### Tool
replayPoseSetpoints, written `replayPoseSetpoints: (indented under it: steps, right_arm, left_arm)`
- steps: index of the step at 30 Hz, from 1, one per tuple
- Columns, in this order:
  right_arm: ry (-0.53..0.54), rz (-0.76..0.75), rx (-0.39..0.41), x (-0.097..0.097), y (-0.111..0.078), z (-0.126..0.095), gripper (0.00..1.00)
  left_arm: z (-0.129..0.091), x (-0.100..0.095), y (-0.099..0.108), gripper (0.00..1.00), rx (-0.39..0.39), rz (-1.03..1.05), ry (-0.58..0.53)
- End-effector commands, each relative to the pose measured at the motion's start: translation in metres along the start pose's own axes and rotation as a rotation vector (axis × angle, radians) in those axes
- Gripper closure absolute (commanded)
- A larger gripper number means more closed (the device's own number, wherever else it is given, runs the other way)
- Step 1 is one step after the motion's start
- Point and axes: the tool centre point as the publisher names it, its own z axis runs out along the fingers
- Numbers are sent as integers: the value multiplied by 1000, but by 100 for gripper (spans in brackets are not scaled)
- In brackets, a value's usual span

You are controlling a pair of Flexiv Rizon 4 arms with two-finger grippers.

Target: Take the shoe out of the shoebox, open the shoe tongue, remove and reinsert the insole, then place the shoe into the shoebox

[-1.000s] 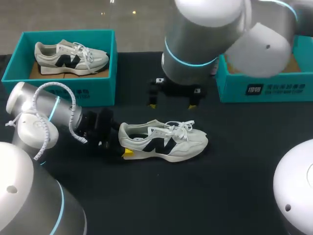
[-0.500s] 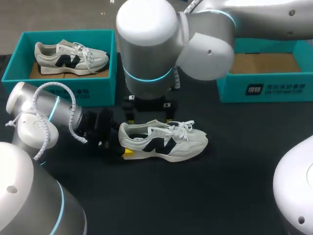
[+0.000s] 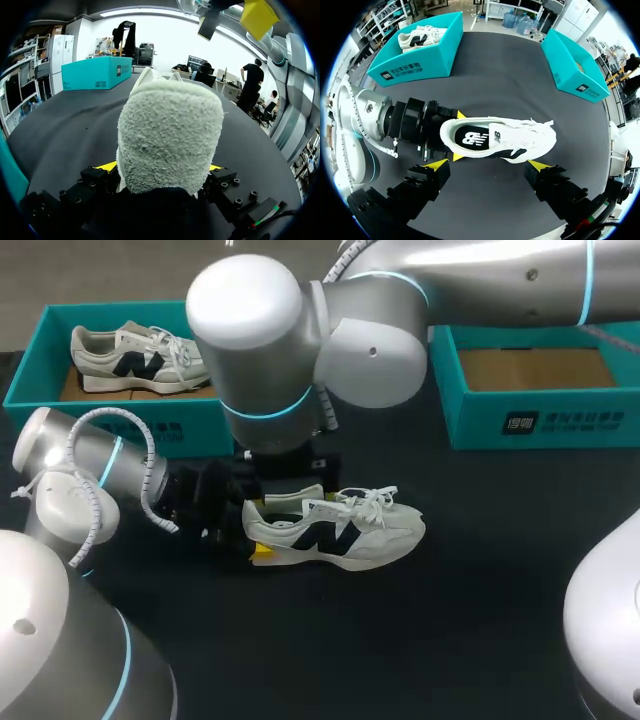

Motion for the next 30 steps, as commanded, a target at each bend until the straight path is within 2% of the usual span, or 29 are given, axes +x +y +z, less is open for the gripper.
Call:
replayPoseSetpoints:
  steps: [1, 6, 9, 17, 23, 30]
  right_arm:
    - [-44, 40, -16, 7, -7, 0, 0]
    - [-44, 40, -16, 7, -7, 0, 0]
    - [-18, 70, -11, 3, 0, 17, 0]
    - [-71, 104, 17, -13, 15, 50, 0]
    - [-112, 109, 40, -19, 19, 70, 0]
    - [-152, 120, 45, -21, 19, 85, 0]
  left_arm:
    - [1, -2, 2, 100, -4, -1, 0]
    - [1, -2, 2, 100, -4, -1, 0]
    - [1, -2, 2, 100, -4, -1, 0]
    - [1, -2, 2, 100, -4, -1, 0]
    - [1, -2, 2, 100, -4, -1, 0]
    - [1, -2, 2, 100, -4, -1, 0]
